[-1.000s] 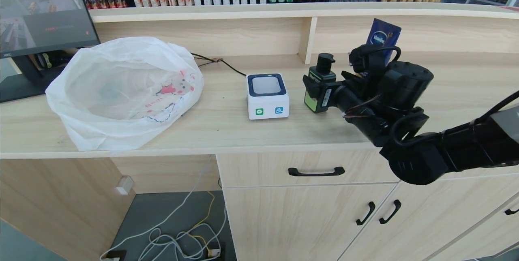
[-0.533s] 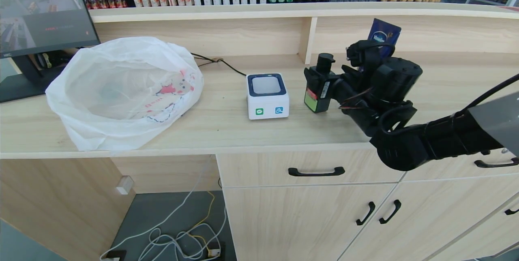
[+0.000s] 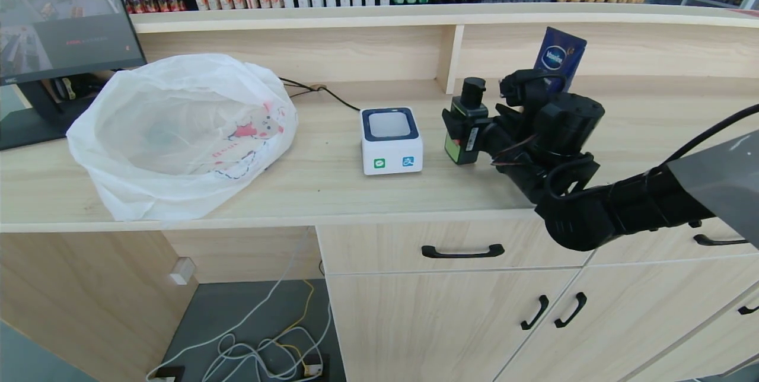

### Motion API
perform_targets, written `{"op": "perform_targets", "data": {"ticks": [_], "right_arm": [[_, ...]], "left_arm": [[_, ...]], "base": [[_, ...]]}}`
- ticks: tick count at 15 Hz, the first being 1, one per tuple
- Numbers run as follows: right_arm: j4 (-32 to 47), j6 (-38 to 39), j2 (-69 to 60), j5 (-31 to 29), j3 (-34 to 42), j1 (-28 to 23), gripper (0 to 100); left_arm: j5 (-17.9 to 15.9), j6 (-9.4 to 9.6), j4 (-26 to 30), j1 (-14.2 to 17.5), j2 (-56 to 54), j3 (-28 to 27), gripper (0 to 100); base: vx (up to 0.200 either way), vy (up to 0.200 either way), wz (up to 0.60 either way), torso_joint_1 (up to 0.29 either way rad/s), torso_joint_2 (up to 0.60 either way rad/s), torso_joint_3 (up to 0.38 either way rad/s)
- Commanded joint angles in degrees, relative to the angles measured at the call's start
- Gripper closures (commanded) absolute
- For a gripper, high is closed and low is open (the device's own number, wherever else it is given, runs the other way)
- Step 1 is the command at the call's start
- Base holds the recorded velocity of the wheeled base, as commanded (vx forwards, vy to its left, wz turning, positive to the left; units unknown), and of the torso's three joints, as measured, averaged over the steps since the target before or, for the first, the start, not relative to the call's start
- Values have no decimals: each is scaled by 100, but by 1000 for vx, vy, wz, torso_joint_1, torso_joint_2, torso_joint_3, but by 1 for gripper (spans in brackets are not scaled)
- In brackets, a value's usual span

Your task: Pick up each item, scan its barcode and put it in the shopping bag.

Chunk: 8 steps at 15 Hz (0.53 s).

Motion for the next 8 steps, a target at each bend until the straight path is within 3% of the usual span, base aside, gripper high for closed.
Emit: {"op": "perform_targets", "data": {"ticks": [1, 8], "right_arm": [[-2, -2, 24, -2, -1, 3, 0], [-2, -2, 60, -11, 52, 21, 0]], "left_arm": [[0, 0, 0, 0, -2, 0, 0], [0, 0, 0, 0, -2, 0, 0]], "base": [[0, 0, 0, 0, 0, 0], [0, 0, 0, 0, 0, 0]]}}
